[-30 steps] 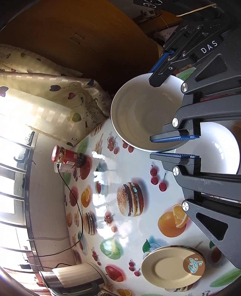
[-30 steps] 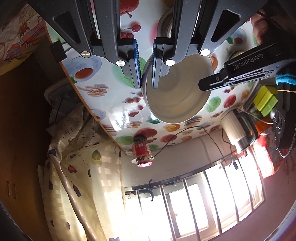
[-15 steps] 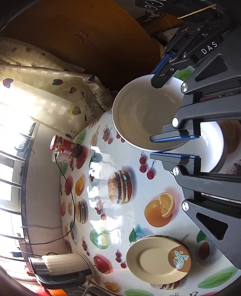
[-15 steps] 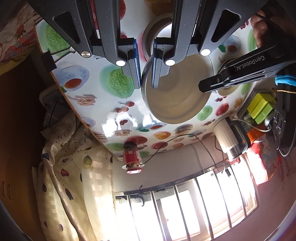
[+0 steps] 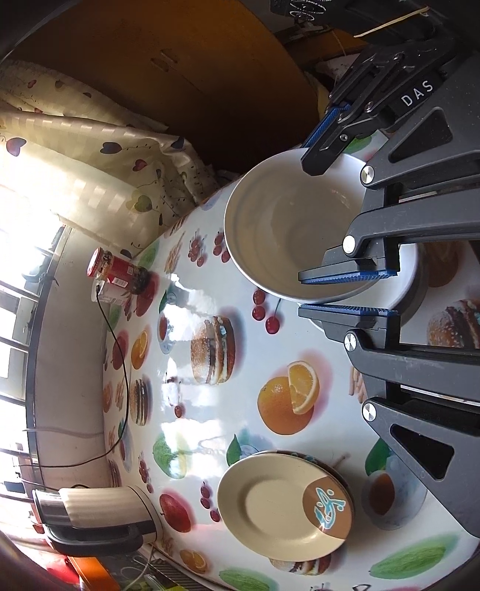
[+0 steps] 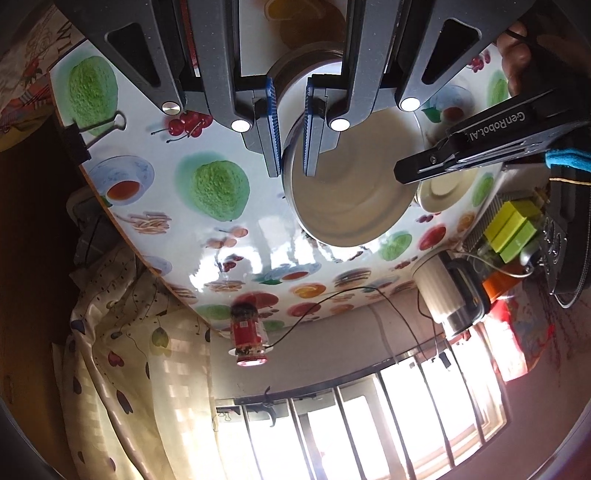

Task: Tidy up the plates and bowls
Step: 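Lower the held bowl onto the stacked bowls with both grippers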

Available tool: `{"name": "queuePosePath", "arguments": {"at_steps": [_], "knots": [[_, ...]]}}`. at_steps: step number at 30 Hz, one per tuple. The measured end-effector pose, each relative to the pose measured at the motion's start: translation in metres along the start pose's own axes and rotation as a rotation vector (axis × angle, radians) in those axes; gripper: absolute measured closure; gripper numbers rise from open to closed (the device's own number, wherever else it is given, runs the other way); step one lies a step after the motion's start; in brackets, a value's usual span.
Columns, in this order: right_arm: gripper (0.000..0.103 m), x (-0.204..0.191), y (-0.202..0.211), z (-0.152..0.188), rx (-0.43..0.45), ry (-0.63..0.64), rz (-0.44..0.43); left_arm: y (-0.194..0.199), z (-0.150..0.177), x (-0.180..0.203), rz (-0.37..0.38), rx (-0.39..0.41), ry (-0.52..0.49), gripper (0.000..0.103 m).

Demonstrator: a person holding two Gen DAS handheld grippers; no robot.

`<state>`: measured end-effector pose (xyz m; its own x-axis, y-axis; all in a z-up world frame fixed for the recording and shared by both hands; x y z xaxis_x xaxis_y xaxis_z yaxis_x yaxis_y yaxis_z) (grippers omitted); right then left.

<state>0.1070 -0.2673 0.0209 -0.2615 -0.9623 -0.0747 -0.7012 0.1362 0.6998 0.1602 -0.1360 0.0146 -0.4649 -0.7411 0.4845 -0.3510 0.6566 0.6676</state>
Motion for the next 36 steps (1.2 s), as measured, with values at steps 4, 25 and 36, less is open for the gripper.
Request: {"name": "queuePosePath", "arguments": {"at_steps": [4,25,36], "knots": [[0.091,-0.002,-0.002,0.005,-0.013,0.003,-0.002,0.001,0.004,-0.004,-0.003,-0.005,0.009,0.092],[0.091,-0.003,-0.015,0.023,-0.078,0.0,0.001,-0.005,0.016,-0.012,-0.01,-0.028,0.044,0.092],[0.09,-0.003,-0.021,0.026,-0.101,0.004,0.01,-0.009,0.019,-0.014,-0.012,-0.049,0.059,0.092]]}}
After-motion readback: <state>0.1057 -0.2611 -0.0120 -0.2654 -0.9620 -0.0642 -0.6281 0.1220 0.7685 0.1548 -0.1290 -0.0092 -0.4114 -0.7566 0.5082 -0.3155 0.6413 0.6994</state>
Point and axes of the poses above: each gripper's, at about its wrist camera, not at the fingertips, and y roughly against the way its jaws point, x to its right, z to its underside, the point moved 7 cm from there along -y, roughly the way its jaws point, and after that the axes turned 13 degrees about z, right-handed, at the moved point
